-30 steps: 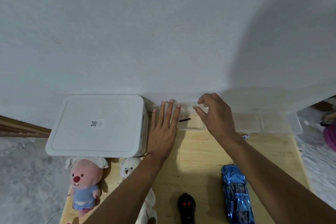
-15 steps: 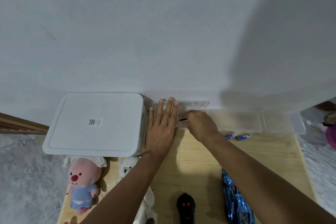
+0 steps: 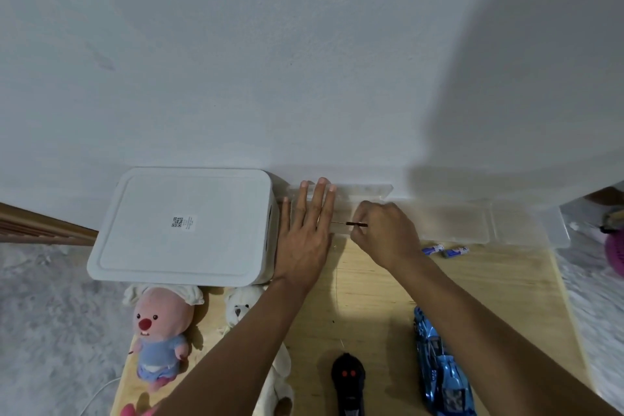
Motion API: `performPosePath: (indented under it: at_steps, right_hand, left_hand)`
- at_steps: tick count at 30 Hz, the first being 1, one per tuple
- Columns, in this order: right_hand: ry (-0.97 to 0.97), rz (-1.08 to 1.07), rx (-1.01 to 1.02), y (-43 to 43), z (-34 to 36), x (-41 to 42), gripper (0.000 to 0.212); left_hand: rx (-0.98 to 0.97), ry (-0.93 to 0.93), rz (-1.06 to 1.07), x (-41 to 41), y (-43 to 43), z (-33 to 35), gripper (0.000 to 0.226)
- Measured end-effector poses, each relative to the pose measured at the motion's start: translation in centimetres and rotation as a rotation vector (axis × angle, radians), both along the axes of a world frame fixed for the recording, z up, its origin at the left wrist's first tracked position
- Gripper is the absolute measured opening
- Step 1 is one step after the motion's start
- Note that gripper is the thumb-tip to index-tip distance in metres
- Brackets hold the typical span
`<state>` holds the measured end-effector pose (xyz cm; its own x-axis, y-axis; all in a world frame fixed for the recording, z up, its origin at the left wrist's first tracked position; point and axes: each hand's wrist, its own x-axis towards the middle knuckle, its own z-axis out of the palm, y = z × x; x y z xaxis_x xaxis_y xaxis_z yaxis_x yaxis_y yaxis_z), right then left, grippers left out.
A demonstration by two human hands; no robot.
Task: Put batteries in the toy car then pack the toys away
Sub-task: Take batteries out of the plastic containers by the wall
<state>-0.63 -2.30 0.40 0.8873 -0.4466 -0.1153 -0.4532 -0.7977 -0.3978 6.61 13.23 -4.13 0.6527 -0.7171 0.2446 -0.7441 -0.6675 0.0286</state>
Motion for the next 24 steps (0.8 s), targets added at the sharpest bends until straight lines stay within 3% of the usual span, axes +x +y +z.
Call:
performPosePath:
  at_steps: [8, 13, 16, 20, 24]
  right_hand:
    - [-0.409, -0.369, 0.691, -0.7, 2.8, -4.4, 0.009]
    - [-0.425, -0.238, 0.446, -0.7, 4.0, -3.1, 0.018]
    - [-0.288, -0.098, 0.093, -0.9, 4.1, -2.2, 0.013]
    - [-0.092, 0.045, -0.278, -1.0, 2.5, -1.7, 0.045]
    - [-0.212, 0.041, -0.377, -1.3, 1.1, -1.7, 0.037]
  left_hand:
    - [0.013, 0.030, -0.006, 0.0, 0.0, 0.1, 0.099]
    - [0.013, 0.044, -0.005, -0.1, 0.0, 0.6, 0.098]
    - [0.021, 0.039, -0.007, -0.1, 0.1, 0.8, 0.096]
    - [0.037, 0.042, 0.000, -0.1, 0.1, 0.9, 0.097]
    - [0.043, 0.054, 0.001, -0.3, 0.1, 0.9, 0.099]
